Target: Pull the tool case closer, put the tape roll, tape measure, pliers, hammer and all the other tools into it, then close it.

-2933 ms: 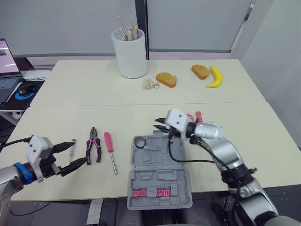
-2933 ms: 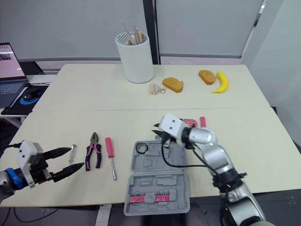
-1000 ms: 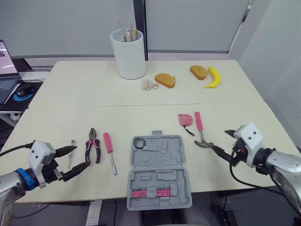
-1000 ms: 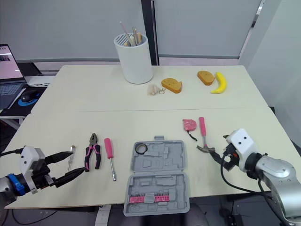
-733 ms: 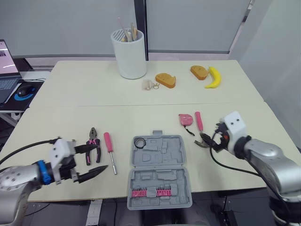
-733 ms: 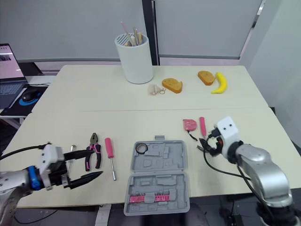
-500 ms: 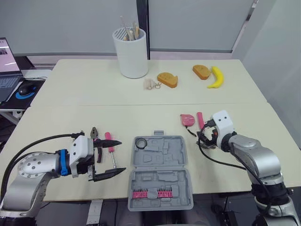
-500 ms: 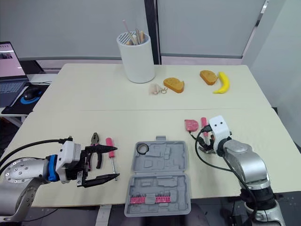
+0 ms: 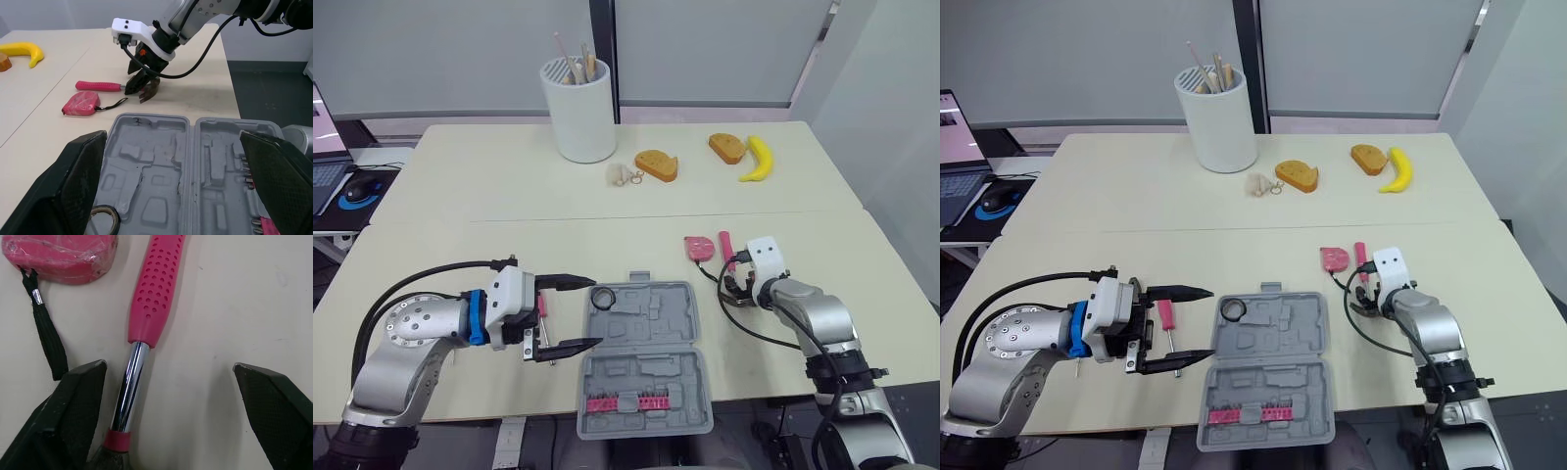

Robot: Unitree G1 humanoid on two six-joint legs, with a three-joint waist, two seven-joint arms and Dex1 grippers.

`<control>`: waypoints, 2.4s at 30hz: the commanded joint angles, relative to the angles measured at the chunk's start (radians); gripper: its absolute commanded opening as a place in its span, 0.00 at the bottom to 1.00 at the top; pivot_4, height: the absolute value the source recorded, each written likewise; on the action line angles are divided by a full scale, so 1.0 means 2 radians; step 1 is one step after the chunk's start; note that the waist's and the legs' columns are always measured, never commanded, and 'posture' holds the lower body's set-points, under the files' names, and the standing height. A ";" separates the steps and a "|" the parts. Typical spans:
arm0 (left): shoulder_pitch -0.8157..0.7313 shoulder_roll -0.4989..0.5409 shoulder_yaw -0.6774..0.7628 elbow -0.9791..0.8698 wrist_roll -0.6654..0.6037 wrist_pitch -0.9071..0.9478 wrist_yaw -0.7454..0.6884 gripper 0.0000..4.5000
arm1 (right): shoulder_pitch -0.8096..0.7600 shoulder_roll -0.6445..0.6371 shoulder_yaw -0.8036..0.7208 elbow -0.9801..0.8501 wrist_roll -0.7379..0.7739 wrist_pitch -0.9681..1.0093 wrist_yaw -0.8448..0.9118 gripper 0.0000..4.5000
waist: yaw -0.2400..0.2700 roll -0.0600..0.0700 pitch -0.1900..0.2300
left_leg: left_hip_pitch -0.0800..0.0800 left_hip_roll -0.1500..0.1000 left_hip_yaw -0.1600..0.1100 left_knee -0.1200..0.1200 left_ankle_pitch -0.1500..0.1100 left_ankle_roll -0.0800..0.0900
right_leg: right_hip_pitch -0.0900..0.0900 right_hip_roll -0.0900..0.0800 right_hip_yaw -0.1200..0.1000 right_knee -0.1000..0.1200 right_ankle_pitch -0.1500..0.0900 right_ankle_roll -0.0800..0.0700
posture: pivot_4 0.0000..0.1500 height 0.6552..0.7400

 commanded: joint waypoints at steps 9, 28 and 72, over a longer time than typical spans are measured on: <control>0.003 0.003 -0.007 -0.034 -0.001 -0.004 0.015 1.00 | -0.007 0.015 -0.015 -0.007 -0.001 0.003 -0.007 0.28 | 0.001 0.000 0.000 | 0.000 0.000 0.000 0.000 0.000 0.000 | 0.000 0.000 0.000 0.000 0.000 0.000 | 1.00 1.00; -0.019 -0.004 -0.024 -0.023 0.011 -0.003 0.020 1.00 | 0.038 -0.035 -0.043 -0.045 0.010 0.006 0.014 0.21 | 0.001 0.000 0.000 | 0.000 0.000 0.000 0.000 0.000 0.000 | 0.000 0.001 0.000 0.000 0.000 0.000 | 1.00 1.00; -0.016 0.021 0.017 -0.027 0.000 0.040 0.049 1.00 | -0.047 0.087 0.043 0.139 -0.041 -0.192 0.001 0.63 | 0.000 0.001 0.000 | 0.001 0.007 0.001 0.000 0.000 0.000 | -0.001 0.005 0.001 0.000 0.002 -0.003 | 1.00 1.00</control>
